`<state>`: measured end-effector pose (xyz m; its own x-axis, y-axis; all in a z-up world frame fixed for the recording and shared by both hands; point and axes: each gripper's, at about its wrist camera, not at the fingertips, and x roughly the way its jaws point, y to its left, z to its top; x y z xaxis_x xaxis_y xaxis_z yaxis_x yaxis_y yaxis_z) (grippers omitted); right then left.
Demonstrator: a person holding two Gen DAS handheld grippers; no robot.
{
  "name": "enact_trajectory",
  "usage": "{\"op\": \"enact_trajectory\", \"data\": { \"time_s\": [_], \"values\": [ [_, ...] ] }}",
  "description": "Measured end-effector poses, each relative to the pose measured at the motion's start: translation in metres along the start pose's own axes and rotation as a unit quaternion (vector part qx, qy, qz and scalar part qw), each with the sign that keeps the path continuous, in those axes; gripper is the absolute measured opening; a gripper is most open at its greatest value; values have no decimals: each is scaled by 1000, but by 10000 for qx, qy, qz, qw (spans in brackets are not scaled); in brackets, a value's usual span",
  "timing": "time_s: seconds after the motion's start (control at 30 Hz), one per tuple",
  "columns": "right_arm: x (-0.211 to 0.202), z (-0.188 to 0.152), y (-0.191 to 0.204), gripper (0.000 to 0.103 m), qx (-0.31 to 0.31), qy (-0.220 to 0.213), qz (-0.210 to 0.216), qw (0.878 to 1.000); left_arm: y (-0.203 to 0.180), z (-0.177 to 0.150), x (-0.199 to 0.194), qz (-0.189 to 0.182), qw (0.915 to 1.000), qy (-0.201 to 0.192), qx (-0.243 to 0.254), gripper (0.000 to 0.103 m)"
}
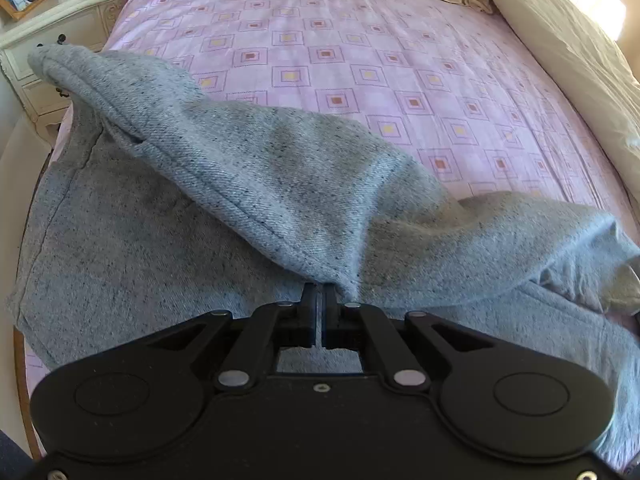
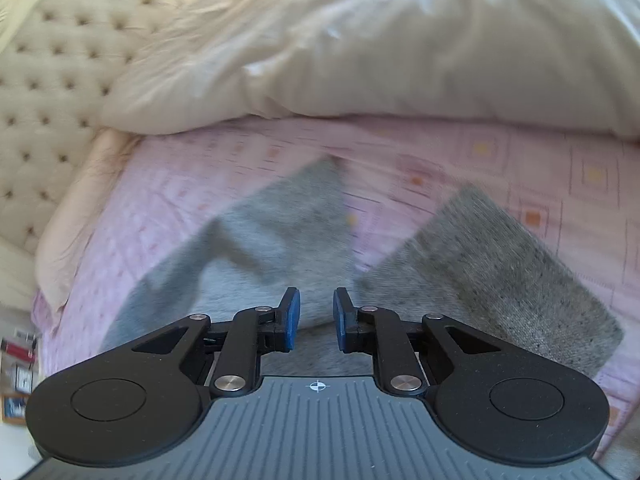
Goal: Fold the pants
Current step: 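Lift the cuff with the right tool while the left tool grasps the waistband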
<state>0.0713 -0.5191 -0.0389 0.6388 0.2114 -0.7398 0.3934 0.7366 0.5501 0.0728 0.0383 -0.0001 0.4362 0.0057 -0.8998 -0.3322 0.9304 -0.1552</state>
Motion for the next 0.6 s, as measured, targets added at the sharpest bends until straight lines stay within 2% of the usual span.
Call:
{"op": "enact_trajectory", "data": {
  "time_s": [0.1,0.27,0.37,0.43,0.47,0.6],
  "values": [
    [5,-1,-9,26,96,-113,-205,9997,3,3,3,28,10000,-19,-27,2],
    [9,-4,-8,39,-62,-120,-102,9999,8,3,3,98,9999,-61,13,2],
    [14,-1,1,38,-224,-89,-211,9995,10,3,7,100,9999,-30,-2,2],
    [15,0,12,24,-585,-61,-325,9977,10,4,8,116,9999,-30,16,2],
    [14,-2,18,5,-830,-84,-302,9961,8,5,11,107,9999,-24,15,2],
    [-18,3,39,4,-1398,-448,-62,9891,5,10,3,49,9999,-148,-6,0]
  ]
}}
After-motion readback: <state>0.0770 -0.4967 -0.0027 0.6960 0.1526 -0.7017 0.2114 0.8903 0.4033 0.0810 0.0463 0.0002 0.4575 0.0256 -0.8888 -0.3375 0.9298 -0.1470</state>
